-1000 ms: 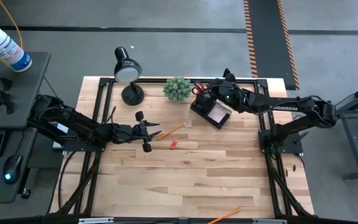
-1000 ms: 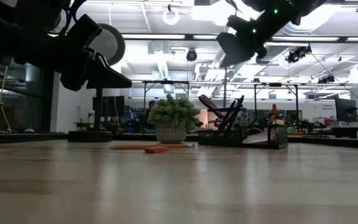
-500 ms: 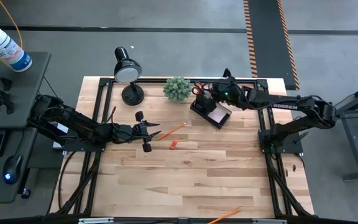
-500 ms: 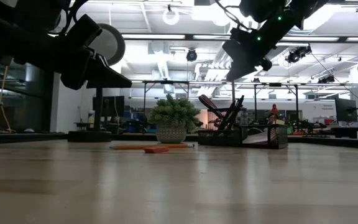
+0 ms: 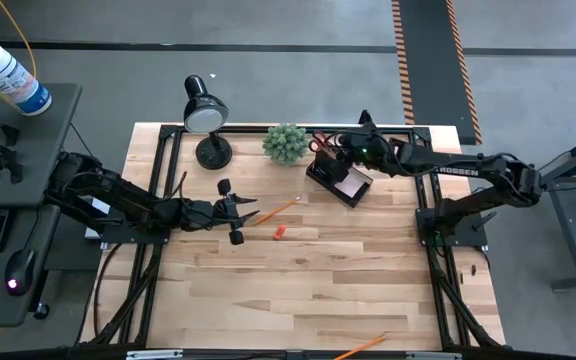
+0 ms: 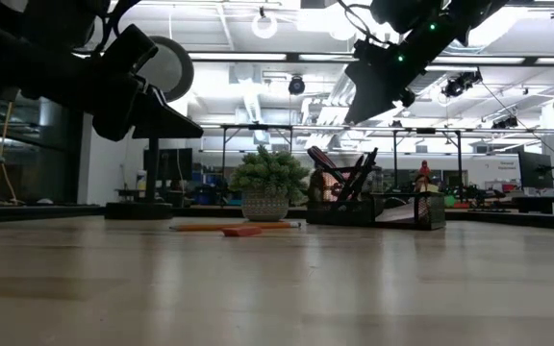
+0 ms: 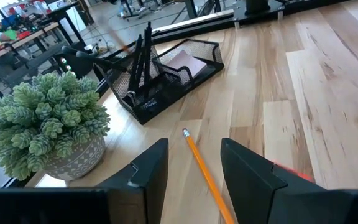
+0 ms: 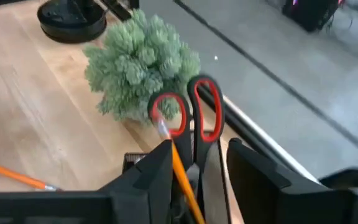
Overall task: Pick and place office supplies into organizer
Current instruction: Put the top yellow pencil into the black desk organizer
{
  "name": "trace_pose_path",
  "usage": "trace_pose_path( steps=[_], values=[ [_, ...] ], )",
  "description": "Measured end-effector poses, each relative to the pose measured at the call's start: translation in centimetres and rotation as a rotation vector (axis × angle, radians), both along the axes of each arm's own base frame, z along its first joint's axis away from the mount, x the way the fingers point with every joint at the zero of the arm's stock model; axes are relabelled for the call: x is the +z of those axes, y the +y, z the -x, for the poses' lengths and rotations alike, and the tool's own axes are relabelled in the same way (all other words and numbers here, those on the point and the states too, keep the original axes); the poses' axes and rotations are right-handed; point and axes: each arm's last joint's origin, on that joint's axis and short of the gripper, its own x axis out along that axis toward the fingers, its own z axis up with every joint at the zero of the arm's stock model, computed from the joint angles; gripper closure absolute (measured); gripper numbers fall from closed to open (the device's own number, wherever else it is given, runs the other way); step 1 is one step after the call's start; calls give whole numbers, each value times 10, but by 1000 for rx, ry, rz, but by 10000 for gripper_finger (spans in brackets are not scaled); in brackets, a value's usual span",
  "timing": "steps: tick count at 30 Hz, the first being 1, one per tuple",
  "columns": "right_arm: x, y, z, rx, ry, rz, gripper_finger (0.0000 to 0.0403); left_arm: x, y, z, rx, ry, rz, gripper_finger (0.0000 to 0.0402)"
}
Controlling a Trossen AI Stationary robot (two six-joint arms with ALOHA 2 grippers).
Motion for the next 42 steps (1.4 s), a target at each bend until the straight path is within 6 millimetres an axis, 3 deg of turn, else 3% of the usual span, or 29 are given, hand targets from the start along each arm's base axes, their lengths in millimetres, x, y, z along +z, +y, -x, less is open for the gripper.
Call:
trace_pose_path(
  steps=[7, 12, 16, 23, 28, 37, 42],
  values=[
    [13, -1, -9, 136, -81, 119, 236, -2, 0, 1, 2, 22, 6, 266],
    [14, 9, -14, 458, -143, 35, 245, -5, 0, 2, 3, 49, 6, 266],
    [8, 24, -16, 595, -106, -38, 259, -9, 0, 3, -4, 89, 15, 266],
    [-6, 54, -21, 670, -7, -73, 269, -18, -4, 6, -75, 138, 194, 266],
    [-13, 70, -28, 671, 25, -46, 269, -23, -5, 10, 6, 126, 347, 266],
    [-20, 92, -36, 686, 51, -13, 269, -40, -48, 21, 239, 11, 345, 266],
    [-16, 98, -39, 718, 9, 18, 269, -57, -54, 23, 318, -16, 405, 266]
  ],
)
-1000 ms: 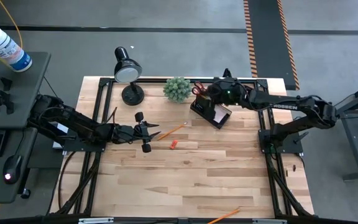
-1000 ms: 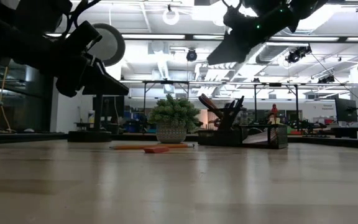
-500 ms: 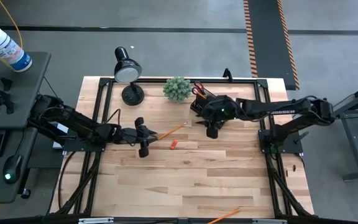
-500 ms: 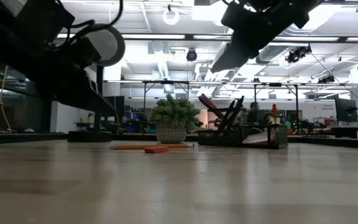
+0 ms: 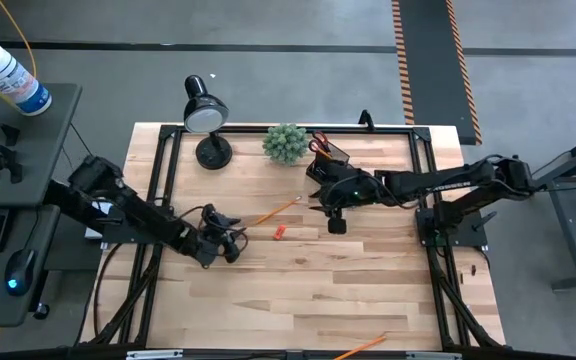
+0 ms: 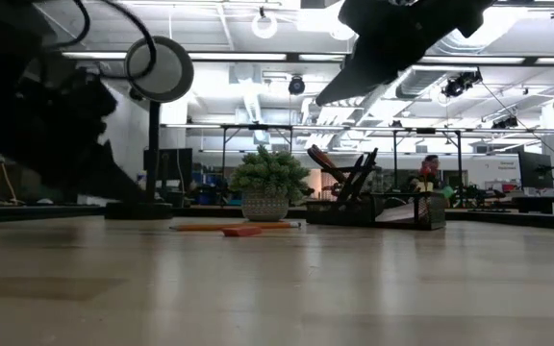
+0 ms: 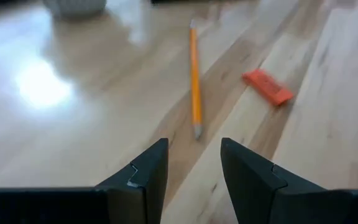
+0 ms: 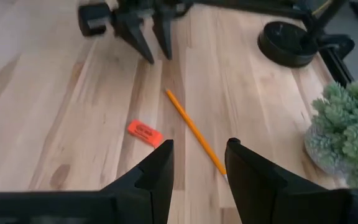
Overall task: Pick and place office supplies into organizer
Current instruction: Put the top yellow pencil into the black desk organizer
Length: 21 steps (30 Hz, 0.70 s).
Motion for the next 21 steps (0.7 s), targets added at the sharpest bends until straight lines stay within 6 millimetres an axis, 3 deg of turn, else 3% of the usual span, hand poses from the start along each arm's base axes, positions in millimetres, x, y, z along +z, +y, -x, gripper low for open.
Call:
trace_pose_path(
  steps=[7, 15, 21],
  values=[
    [2, 3, -1, 10, -26, 1, 269, -16, 6, -17, 34, 31, 93, 266],
    [2, 3, -1, 17, -26, -7, 269, -19, 8, -48, 28, 87, 44, 266],
    [2, 4, -1, 36, -26, -20, 269, -24, 8, -56, 61, 110, 24, 266]
  ],
)
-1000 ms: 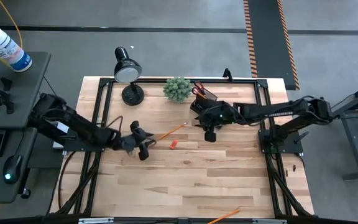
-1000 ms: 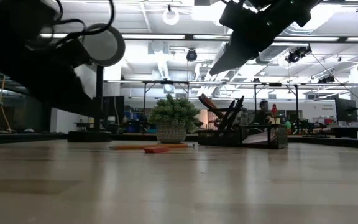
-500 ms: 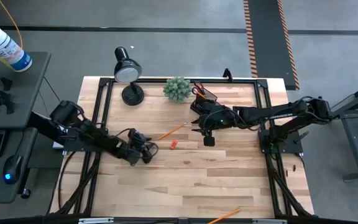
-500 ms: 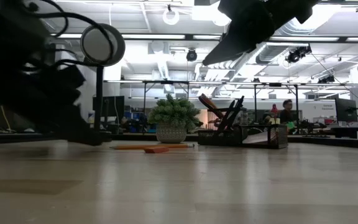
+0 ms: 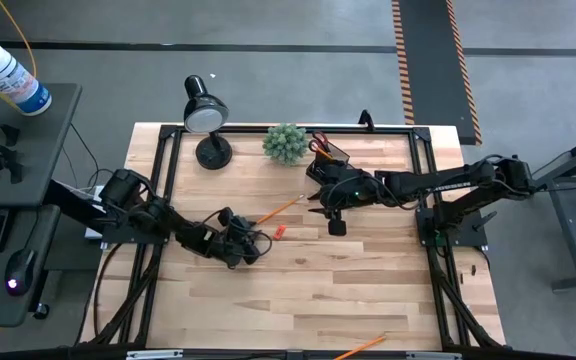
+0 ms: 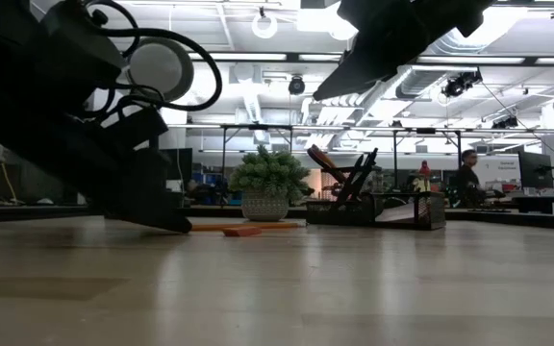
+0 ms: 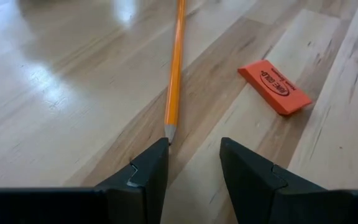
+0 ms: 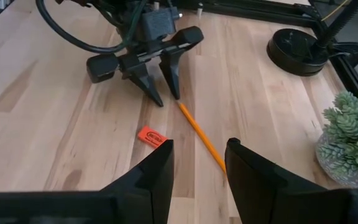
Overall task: Pick and place office supplies into organizer
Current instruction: Put the top yellow pencil into the black desk organizer
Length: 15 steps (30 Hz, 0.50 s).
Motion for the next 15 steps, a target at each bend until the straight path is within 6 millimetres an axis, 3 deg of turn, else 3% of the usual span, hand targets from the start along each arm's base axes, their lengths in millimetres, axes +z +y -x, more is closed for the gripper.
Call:
trace_pose_path(
  steps=[15],
  values=[
    [0, 5, 0, 18, 3, -1, 269, -2, 7, 1, 49, 9, -10, 266]
  ],
)
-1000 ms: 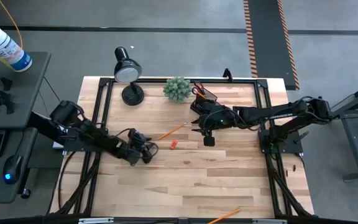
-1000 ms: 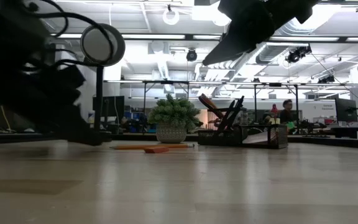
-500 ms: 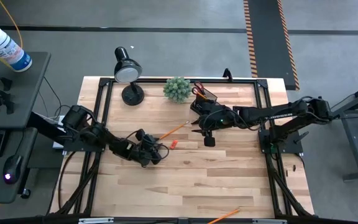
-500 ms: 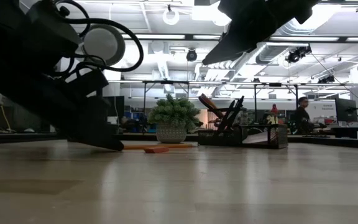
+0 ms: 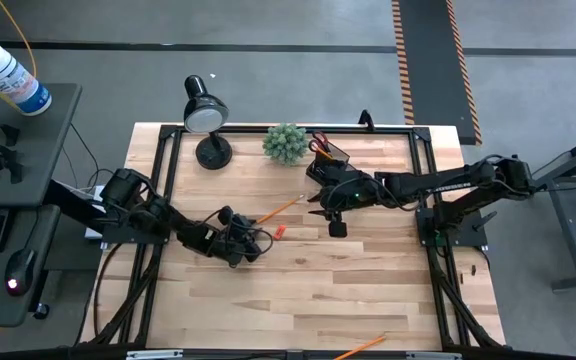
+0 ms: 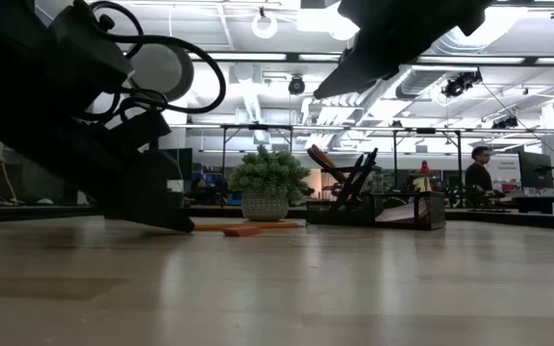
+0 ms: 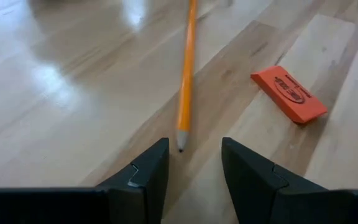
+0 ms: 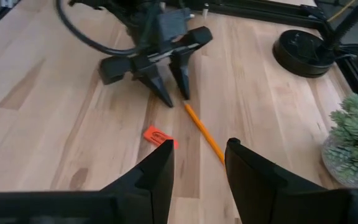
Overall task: Pick and place office supplies into organizer
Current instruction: Put the top yellow pencil into the black desk organizer
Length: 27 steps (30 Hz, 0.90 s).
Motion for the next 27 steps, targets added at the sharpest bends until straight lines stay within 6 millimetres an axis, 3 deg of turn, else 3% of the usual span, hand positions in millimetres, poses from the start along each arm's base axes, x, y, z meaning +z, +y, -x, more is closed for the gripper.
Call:
trace_pose_path(
  steps=[8, 20, 27],
  values=[
    [0, 8, 0, 29, 0, 2, 269, -2, 2, 3, 18, 29, -30, 271],
    [0, 10, 0, 33, -4, 1, 269, -3, 3, 4, -6, 85, -72, 356],
    [0, 10, 0, 31, -4, -1, 269, -3, 6, 4, -8, 91, -56, 361]
  ],
)
